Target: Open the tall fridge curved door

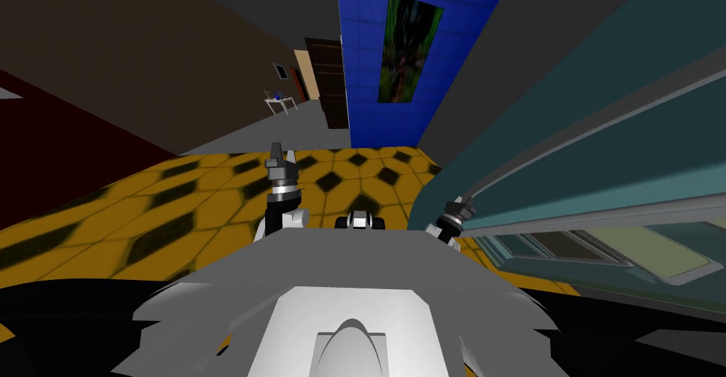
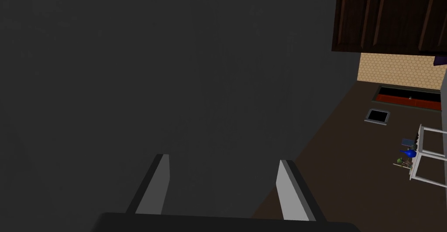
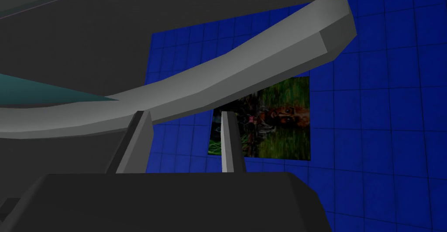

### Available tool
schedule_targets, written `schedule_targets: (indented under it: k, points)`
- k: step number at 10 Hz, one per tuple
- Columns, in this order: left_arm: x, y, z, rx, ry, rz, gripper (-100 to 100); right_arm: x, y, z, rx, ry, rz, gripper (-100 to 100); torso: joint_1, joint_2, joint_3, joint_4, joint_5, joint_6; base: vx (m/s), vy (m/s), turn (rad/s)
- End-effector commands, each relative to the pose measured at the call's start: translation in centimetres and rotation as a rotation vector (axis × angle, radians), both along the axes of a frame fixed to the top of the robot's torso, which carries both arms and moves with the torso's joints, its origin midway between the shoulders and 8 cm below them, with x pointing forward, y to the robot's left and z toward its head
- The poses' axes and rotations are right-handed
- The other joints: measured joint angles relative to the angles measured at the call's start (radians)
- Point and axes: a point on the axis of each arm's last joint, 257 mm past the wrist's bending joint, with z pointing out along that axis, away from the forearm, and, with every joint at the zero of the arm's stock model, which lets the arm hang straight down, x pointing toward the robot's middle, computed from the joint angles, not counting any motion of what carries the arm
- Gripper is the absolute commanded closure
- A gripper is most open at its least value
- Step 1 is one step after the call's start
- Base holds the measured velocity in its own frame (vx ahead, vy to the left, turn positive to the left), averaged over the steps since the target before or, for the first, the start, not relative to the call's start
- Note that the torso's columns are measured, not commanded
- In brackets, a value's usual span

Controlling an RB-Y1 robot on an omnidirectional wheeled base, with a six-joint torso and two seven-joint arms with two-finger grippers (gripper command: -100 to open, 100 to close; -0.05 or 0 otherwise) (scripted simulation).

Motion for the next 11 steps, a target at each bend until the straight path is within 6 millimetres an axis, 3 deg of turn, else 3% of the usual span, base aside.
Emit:
schedule_targets:
  k: [1,9,10,11]
  points:
    - [0.0,0.0,0.0,0.0,0.0,0.0,0,-0.5,-1.0,0.8,-0.012,-0.017,-0.045,100,-0.003,0.0,0.0,0.001,0.001,-0.002,0.231,0.17,-0.044]
    - [0.0,0.0,0.0,0.0,0.0,0.0,0,-3.3,-3.8,1.4,-0.018,-0.034,-0.171,100,-0.003,0.0,-0.002,0.001,0.003,-0.002,0.22,0.158,-0.035]
    - [0.0,0.0,0.0,0.0,0.0,0.0,0,-2.7,-4.4,1.1,-0.001,-0.014,-0.155,-100,-0.007,0.001,-0.001,0.003,0.005,-0.001,0.072,0.135,-0.046]
    - [0.0,0.0,0.0,0.0,0.0,0.0,0,-2.3,-4.8,1.7,-0.001,-0.014,-0.153,-100,-0.004,0.01,0.004,0.004,0.004,0.001,-0.053,0.07,-0.009]
